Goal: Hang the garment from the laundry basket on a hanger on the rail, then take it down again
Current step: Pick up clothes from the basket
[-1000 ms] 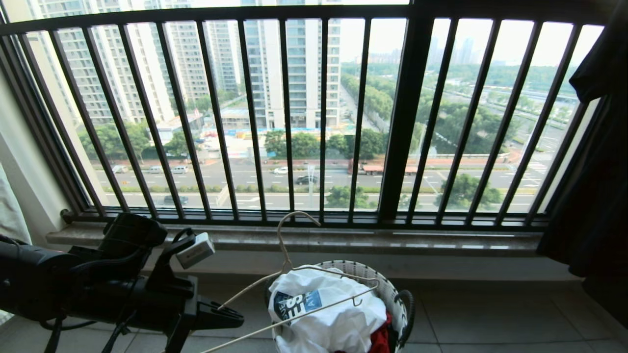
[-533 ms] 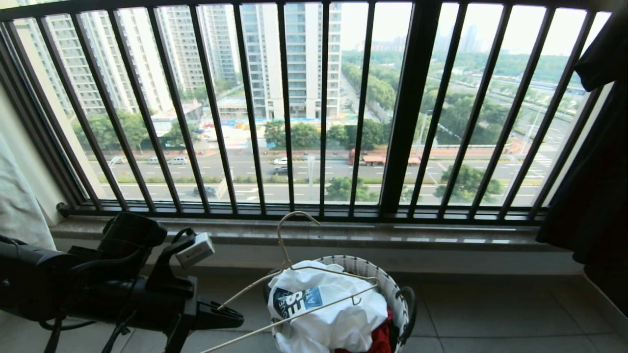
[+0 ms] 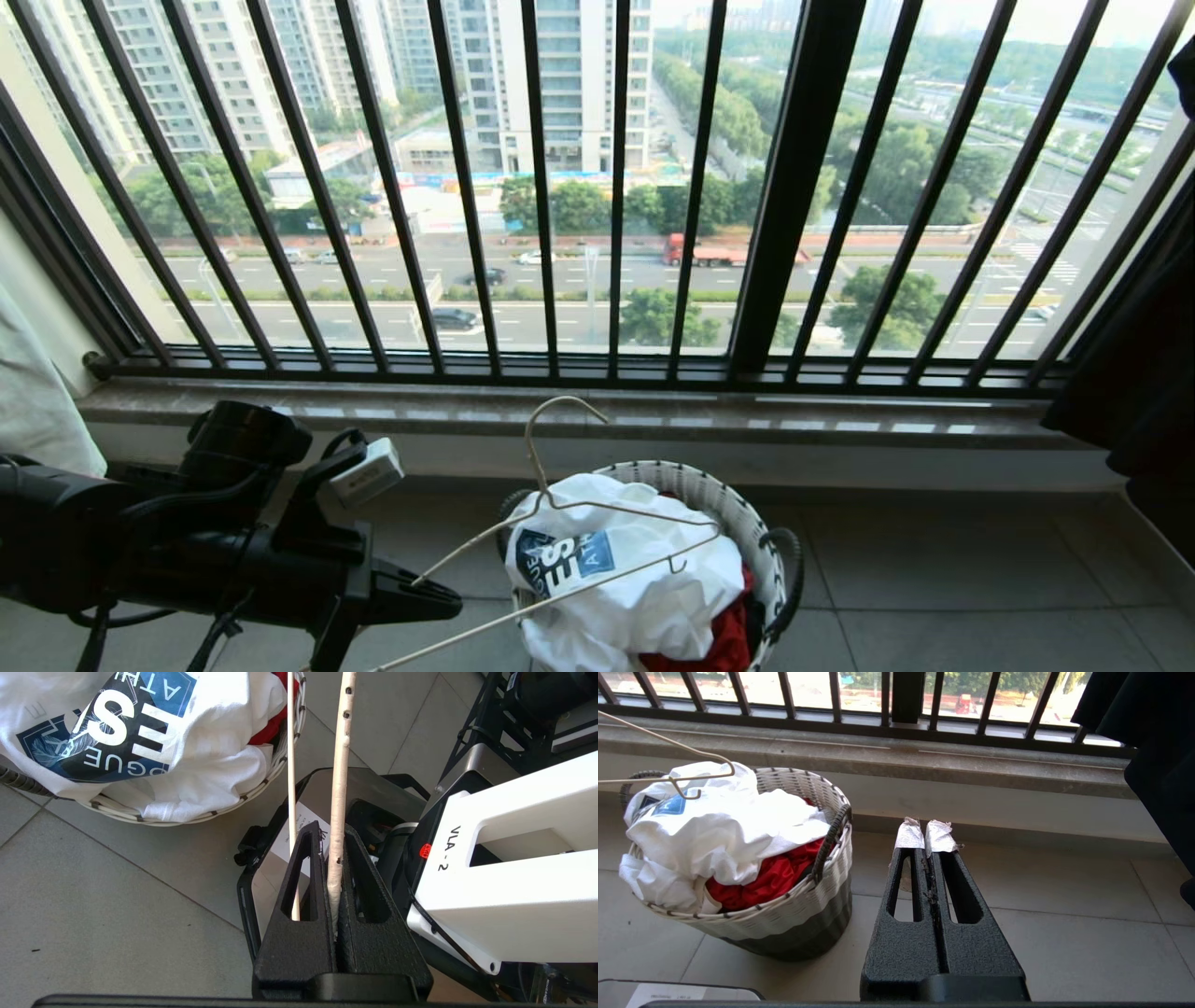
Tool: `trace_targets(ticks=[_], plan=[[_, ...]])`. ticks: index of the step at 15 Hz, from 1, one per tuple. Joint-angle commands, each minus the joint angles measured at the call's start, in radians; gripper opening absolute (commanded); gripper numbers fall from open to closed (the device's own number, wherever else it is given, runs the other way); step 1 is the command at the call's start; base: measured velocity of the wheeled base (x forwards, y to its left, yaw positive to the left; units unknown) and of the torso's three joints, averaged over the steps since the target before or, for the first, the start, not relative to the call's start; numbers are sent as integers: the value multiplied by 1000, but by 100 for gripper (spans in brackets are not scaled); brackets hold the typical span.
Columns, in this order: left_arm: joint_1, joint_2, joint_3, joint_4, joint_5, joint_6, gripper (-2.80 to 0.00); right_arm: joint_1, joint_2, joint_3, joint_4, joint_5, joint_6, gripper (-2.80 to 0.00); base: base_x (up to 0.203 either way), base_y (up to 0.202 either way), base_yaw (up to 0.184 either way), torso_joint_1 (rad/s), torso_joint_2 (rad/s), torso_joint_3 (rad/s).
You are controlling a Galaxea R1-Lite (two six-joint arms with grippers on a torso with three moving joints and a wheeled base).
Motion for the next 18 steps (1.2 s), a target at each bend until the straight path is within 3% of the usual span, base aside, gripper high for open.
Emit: trace_targets(ticks=[1, 18], plan=[[0, -20, 0, 0, -4, 1, -280, 0, 0, 0, 0, 1, 0, -280, 0, 0, 0, 1, -5, -203], [3, -36, -2, 0, -2, -4, -280, 0, 0, 0, 0, 1, 0, -280, 0, 0, 0, 4, 3, -199]])
